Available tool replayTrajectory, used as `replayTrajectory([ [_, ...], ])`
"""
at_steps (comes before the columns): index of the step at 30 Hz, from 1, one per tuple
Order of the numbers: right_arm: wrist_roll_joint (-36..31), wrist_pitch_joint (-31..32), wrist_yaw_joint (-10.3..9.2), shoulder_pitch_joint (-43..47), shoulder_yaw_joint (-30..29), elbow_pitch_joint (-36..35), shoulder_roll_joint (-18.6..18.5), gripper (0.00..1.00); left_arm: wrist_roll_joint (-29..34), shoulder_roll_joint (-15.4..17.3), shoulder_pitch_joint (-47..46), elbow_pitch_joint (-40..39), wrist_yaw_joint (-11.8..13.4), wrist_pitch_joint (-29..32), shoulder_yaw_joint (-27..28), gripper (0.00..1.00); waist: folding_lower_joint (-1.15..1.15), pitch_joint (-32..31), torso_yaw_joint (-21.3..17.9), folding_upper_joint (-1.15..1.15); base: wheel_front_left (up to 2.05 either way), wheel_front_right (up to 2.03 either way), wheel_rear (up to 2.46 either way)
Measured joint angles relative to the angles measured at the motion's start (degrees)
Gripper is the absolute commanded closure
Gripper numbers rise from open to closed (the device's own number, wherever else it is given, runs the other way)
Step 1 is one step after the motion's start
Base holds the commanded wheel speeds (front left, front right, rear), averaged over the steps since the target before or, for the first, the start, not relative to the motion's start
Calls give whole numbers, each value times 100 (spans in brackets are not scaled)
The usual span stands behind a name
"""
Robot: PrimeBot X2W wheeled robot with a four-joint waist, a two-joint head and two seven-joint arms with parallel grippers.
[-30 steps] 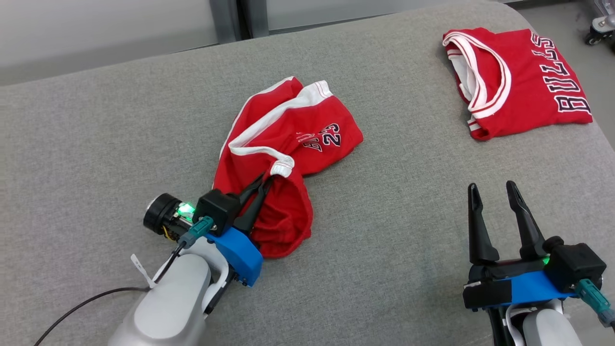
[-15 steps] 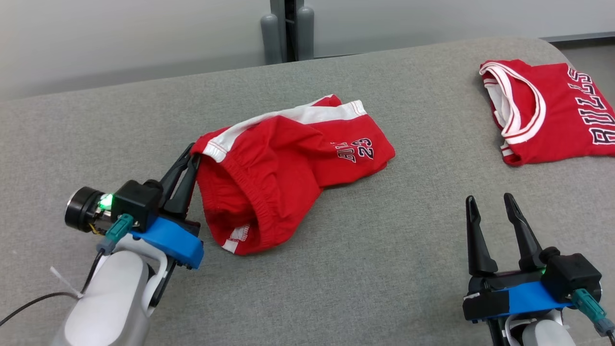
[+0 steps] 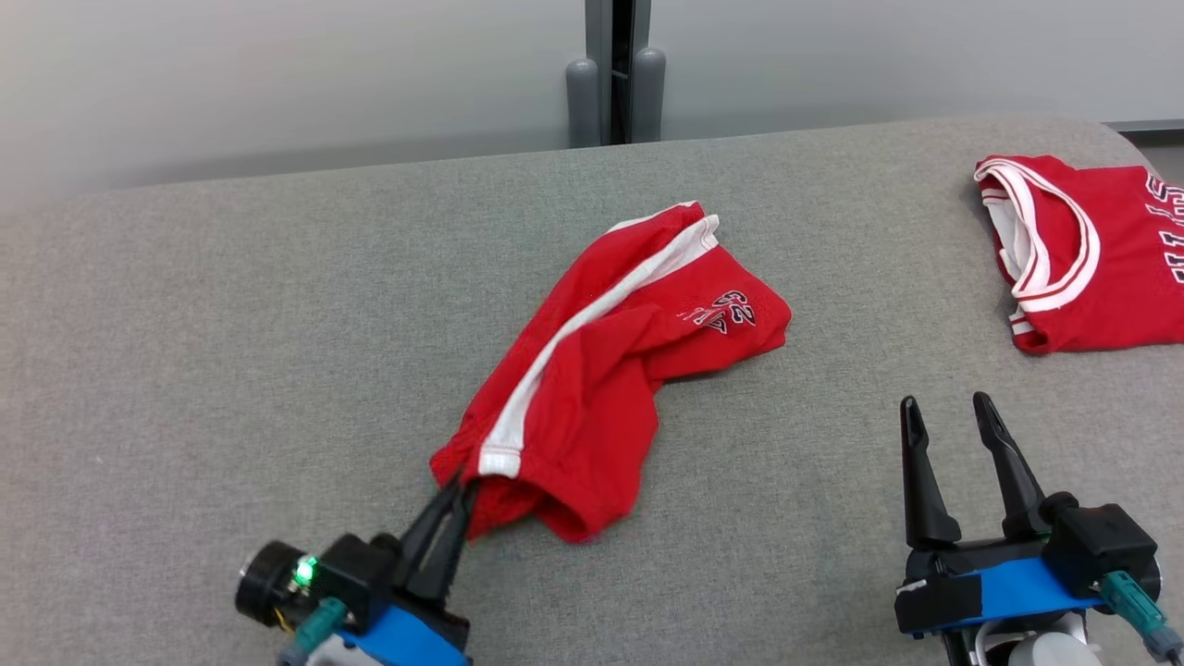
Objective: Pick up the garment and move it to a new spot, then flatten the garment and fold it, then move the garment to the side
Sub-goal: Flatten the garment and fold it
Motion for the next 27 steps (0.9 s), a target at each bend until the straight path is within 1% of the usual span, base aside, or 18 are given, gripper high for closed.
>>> replayTrajectory([
  [4, -2, 0, 1, 31, -29, 3, 0, 0, 3, -190, 432, 33, -87, -1, -270, 100, 0, -26, 87, 0, 0, 0, 0],
  [7, -14, 0, 1, 39, -33, 3, 0, 0, 9, -268, 641, 115, -120, 0, -410, 100, 0, -39, 150, 0, 0, 0, 0],
  [9, -19, 0, 1, 44, -41, 4, 0, 0, 7, -316, 750, 160, -146, -1, -446, 100, 0, -45, 187, 0, 0, 0, 0],
  [13, -19, 0, 0, 46, -53, 8, 0, 0, -35, -301, 833, 237, -157, 0, -309, 100, 0, -48, 264, 0, 0, 0, 0],
  [14, -19, -1, 1, 46, -54, 8, 0, 0, -41, -293, 833, 216, -157, 0, -266, 86, 0, -51, 285, 0, 0, 0, 0],
  [15, -18, 0, 1, 46, -53, 10, 0, 0, -34, -286, 833, 174, -156, 0, -218, 2, 0, -56, 302, 0, 0, 0, 0],
  [16, -18, 0, 1, 47, -52, 15, 0, 0, -32, -285, 832, 110, -143, 0, -145, 0, 0, -64, 315, 0, 0, 0, 0],
  [19, -16, 0, 1, 52, -44, 34, 0, 0, 0, -255, 826, -65, -104, 0, 59, 0, 0, -108, 335, 0, 0, 0, 0],
  [23, -7, 0, 0, 68, -48, 45, 0, 0, 4, -123, 832, -210, 1, -1, 412, 0, 0, -151, 313, 0, 0, 0, 0],
  [27, 0, 0, 0, 75, -56, 43, 0, 0, 22, 12, 833, -298, 46, 0, 689, 0, 0, -153, 265, 0, 0, 0, 0],
])
